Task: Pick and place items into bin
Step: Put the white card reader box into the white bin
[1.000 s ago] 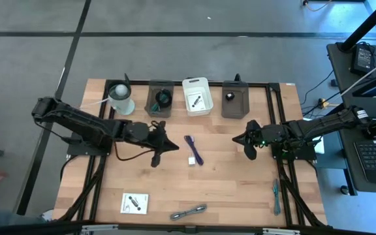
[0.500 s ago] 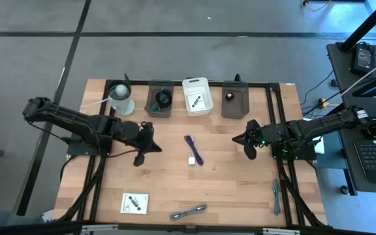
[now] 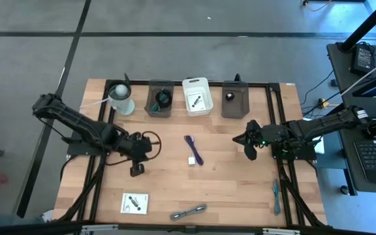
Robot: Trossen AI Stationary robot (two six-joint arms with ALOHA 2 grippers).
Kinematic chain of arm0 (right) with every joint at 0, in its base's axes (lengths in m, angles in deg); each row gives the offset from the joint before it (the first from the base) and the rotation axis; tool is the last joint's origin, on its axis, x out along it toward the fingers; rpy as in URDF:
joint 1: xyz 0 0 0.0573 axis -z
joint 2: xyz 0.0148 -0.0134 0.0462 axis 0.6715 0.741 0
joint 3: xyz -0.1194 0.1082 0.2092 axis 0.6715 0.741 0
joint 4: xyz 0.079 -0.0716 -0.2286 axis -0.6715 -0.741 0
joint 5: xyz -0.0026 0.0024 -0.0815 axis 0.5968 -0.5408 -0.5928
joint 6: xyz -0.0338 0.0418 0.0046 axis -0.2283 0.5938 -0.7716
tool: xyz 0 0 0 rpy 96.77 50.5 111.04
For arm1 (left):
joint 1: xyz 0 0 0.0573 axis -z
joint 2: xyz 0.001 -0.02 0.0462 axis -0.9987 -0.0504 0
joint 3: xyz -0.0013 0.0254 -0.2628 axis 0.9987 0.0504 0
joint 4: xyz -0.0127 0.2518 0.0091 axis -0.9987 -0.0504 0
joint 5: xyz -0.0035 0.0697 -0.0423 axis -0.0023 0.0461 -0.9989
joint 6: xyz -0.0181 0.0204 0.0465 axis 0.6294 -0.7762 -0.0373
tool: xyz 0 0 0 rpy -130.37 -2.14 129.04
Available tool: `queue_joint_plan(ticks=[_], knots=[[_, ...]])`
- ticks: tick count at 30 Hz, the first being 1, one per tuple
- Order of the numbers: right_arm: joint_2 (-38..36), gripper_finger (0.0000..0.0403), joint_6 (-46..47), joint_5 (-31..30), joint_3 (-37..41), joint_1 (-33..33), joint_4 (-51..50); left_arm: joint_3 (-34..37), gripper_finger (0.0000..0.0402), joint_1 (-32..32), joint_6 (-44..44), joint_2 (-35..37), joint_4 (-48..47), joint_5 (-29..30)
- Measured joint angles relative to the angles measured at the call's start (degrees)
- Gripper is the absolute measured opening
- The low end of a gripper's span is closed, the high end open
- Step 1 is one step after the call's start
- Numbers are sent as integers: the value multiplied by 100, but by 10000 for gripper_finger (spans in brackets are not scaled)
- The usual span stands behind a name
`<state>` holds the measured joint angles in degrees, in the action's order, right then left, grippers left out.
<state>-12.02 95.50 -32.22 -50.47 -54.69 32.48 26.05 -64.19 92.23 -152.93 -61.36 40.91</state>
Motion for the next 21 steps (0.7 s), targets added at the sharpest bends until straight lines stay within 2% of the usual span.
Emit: queue_joint_plan(ticks=[6,10,15,21], knots=[[9,12,-389,3,0,1,-2,-24,5,199,1150,-456,-6,-176],[9,12,-403,6,0,0,-4,-24,26,159,1802,-730,0,-177],[11,12,-401,13,0,0,-6,-24,82,163,2267,-1070,40,-188],[11,12,-378,17,0,-2,-15,-24,179,174,2804,-1324,40,-283]])
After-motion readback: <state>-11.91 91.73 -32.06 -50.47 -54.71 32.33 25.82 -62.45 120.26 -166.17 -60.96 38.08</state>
